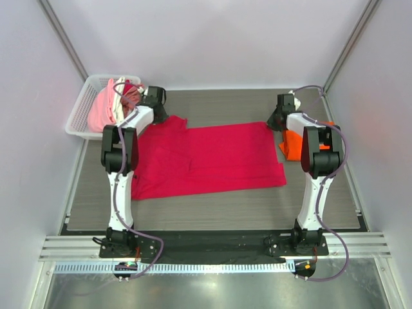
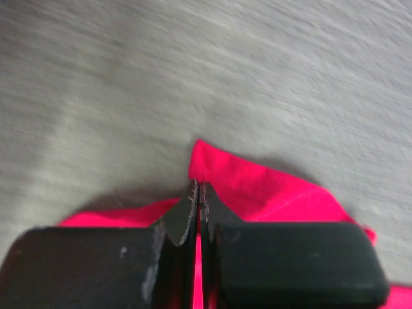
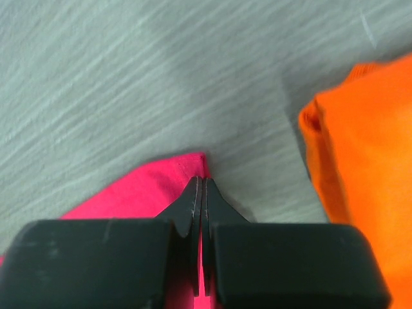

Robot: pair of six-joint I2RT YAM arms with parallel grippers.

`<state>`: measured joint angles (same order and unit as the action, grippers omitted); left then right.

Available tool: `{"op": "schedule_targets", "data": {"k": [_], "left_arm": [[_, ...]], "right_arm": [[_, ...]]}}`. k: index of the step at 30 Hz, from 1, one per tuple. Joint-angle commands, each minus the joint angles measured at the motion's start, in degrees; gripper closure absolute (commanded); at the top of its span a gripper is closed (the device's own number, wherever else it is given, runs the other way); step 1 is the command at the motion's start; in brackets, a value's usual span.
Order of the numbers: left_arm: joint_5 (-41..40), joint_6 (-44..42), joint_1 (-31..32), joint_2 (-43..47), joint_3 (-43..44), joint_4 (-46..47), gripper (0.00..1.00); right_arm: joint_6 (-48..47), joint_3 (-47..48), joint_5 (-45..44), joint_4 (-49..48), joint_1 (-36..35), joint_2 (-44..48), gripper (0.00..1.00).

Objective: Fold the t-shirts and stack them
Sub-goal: Fold the tshirt

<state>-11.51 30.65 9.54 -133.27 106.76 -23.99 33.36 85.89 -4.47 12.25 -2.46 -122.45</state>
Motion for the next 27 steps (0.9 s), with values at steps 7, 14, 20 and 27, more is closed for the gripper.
{"op": "schedule_targets", "data": {"k": [7, 14, 20, 27], "left_arm": [[-9.5, -5.3, 4.1, 16.3, -9.7, 13.2, 1.0], [-11.6, -4.1, 4.5, 23.1, -17.6, 14.7, 1.0], [-11.3, -4.2, 4.7, 29.1, -22.3, 14.4, 1.0], [-13.1, -4.8, 5.9, 37.4, -29.8, 14.8, 1.0]], "right_arm": [[-0.3, -7.7, 0.4, -4.5, 0.0, 9.3, 0.99], [0.0, -12.2, 0.4, -5.7, -0.1, 14.9, 0.99], [1.4, -16.7, -3.6, -6.1, 0.3, 20.9, 0.99], [2.3, -21.5, -6.1, -6.5, 0.9, 26.9, 0.99]]}}
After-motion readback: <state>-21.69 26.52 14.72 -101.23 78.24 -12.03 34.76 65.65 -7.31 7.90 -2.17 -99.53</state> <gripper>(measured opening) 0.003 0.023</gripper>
